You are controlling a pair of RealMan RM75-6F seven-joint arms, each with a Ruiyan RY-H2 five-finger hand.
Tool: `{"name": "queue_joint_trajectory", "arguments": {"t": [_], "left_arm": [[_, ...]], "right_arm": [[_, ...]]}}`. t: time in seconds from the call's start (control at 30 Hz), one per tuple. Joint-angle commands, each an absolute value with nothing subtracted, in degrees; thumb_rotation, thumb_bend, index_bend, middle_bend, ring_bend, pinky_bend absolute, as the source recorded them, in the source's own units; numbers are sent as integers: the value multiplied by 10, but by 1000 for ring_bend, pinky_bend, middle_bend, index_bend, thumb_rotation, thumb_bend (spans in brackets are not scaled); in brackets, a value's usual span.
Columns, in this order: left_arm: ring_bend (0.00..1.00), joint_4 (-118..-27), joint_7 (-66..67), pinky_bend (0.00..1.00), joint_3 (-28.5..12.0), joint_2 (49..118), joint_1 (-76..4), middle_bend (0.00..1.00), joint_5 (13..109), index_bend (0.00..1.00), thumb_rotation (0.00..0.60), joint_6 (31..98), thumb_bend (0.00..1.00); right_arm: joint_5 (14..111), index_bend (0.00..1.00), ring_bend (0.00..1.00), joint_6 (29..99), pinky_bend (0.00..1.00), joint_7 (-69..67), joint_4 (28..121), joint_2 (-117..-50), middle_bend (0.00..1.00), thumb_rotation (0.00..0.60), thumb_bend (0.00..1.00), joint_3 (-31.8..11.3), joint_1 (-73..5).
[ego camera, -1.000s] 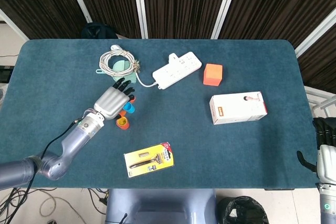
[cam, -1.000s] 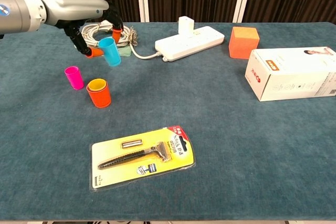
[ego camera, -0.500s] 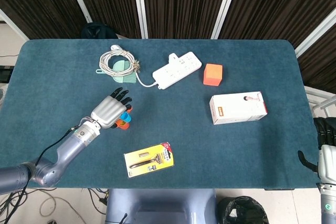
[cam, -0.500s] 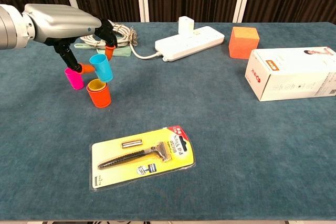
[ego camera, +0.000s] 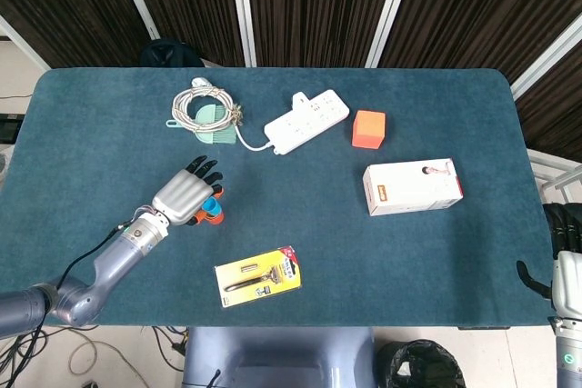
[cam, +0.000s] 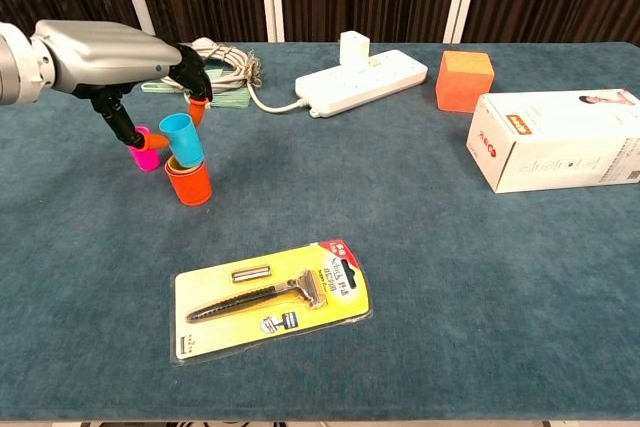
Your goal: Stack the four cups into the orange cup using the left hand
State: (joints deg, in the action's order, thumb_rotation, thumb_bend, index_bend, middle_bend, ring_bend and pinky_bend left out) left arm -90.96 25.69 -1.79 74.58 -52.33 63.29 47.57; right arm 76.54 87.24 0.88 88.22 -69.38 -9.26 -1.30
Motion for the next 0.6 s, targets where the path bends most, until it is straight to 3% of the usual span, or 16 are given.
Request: {"name": "queue_joint_trajectory", "arguments": {"t": [0.03, 0.23, 0.6], "left_arm": [[0, -907, 258, 0, -16, 747, -522, 198, 633, 452, 600, 475, 357], [0, -901, 260, 0, -13, 751, -519, 195, 633, 426, 600, 474, 355], [0, -897, 288, 0, -6, 753, -521, 163, 624, 140, 600, 469, 339]], "right_arm": [[766, 89, 87, 873, 36, 9, 883, -694, 44, 600, 344, -93, -13], [766, 89, 87, 874, 36, 9, 884, -693, 45, 600, 344, -93, -13], [766, 89, 87, 875, 36, 6, 887, -691, 44, 600, 343, -94, -12]]}}
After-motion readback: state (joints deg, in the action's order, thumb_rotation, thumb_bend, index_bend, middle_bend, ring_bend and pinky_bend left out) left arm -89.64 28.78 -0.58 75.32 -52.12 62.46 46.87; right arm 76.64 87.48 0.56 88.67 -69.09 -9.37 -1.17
